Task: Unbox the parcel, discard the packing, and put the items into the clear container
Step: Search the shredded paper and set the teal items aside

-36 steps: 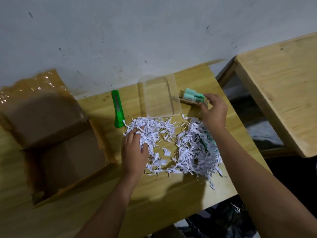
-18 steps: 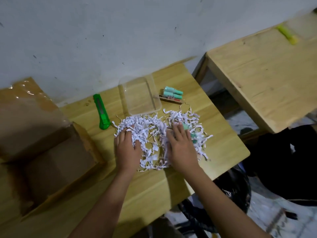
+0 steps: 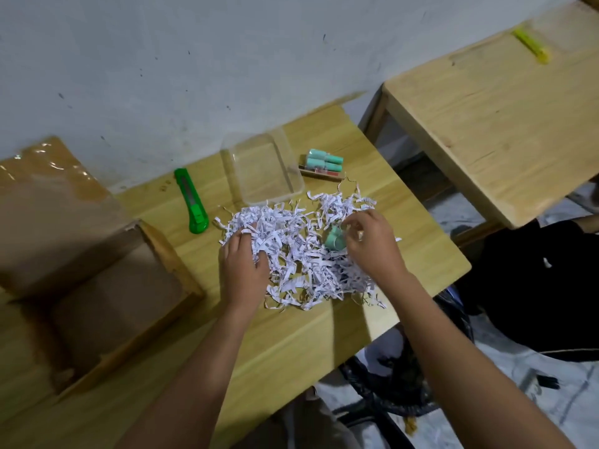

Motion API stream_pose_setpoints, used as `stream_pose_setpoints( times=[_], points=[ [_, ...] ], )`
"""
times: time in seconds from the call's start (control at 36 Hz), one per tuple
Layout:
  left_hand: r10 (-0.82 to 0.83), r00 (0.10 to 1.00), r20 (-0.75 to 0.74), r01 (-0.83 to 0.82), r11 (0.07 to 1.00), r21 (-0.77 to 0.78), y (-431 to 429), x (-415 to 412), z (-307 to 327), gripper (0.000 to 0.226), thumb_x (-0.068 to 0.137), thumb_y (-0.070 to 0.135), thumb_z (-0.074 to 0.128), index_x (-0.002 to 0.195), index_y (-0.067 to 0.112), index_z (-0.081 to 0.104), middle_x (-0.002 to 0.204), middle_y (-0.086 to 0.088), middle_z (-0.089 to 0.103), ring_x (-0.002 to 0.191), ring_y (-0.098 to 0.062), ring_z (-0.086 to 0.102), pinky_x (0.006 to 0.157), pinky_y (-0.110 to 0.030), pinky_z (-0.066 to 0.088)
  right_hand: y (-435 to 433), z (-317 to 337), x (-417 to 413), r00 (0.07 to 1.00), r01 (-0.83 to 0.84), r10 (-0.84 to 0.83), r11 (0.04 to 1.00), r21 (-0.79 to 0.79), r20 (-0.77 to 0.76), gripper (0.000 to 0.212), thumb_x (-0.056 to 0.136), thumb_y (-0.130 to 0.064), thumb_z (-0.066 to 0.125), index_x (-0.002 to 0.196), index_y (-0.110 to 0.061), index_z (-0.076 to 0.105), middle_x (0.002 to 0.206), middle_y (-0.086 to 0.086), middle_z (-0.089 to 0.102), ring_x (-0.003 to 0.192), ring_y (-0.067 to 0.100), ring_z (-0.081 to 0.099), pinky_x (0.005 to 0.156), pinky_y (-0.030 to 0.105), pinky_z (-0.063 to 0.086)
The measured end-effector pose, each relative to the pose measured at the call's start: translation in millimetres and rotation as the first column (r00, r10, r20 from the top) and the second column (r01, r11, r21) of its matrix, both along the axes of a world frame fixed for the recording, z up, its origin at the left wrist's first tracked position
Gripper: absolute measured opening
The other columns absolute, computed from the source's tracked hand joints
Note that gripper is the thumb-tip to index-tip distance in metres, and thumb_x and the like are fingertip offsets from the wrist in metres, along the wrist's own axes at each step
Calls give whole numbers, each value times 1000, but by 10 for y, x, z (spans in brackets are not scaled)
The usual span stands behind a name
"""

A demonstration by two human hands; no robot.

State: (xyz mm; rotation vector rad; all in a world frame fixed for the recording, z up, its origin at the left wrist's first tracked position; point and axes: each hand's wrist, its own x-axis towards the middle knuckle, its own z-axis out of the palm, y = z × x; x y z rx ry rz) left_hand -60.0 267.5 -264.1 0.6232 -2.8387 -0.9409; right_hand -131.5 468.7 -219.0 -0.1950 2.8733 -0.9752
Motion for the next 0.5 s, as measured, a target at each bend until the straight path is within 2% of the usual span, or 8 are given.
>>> stream_pose_setpoints(
  times=[0.06, 0.14, 0.22, 0.36, 0.44, 0.5],
  points=[
    [0, 1000, 6, 0, 1000, 7, 0, 0, 2, 27, 86, 12, 51, 111, 0, 51, 116, -17, 54, 113, -35, 45, 97, -49, 39, 19, -41, -56, 994, -48, 44, 998, 43, 99, 22, 85, -19, 61, 103, -7, 63, 104, 12, 59, 95, 25, 55, 86, 40, 50],
    [5, 1000, 12, -5, 1000, 14, 3, 2, -5, 29, 87, 13, 51, 113, 1, 51, 119, -16, 53, 115, -33, 44, 98, -49, 39, -33, -42, -76, 983, -96, 87, 994, 53, 159, 31, 85, -28, 59, 110, -10, 61, 107, 12, 60, 101, 27, 54, 86, 42, 49],
    [5, 1000, 11, -5, 1000, 19, 1, 7, -4, 29, 87, 13, 51, 114, 0, 51, 120, -16, 53, 116, -34, 44, 99, -48, 39, -85, 6, -113, 971, -152, 138, 987, 59, 197, 35, 82, -34, 64, 109, -12, 62, 101, 12, 61, 92, 27, 55, 80, 39, 51],
    [-3, 1000, 10, 3, 1000, 20, -13, 14, 0, 29, 87, 15, 51, 113, 1, 50, 119, -15, 53, 114, -33, 44, 98, -48, 39, -92, 67, -125, 954, -151, 126, 986, 73, 273, 37, 75, -30, 73, 103, -9, 63, 95, 10, 64, 84, 25, 60, 75, 38, 54],
    [-9, 1000, 13, 8, 1000, 18, -19, 13, -7, 30, 87, 15, 50, 114, 2, 50, 121, -15, 52, 117, -33, 43, 99, -49, 39, -66, 56, -104, 963, -136, 115, 988, 71, 245, 34, 74, -31, 75, 95, -8, 63, 90, 10, 65, 77, 24, 59, 67, 35, 50],
    [-16, 1000, 11, 16, 1000, 19, -24, 13, -11, 30, 87, 15, 50, 114, 1, 50, 121, -16, 52, 117, -34, 43, 98, -50, 39, -32, 47, -90, 970, -103, 93, 994, 35, 224, 35, 73, -29, 76, 100, -9, 63, 94, 10, 65, 79, 22, 59, 65, 31, 48]
  ],
)
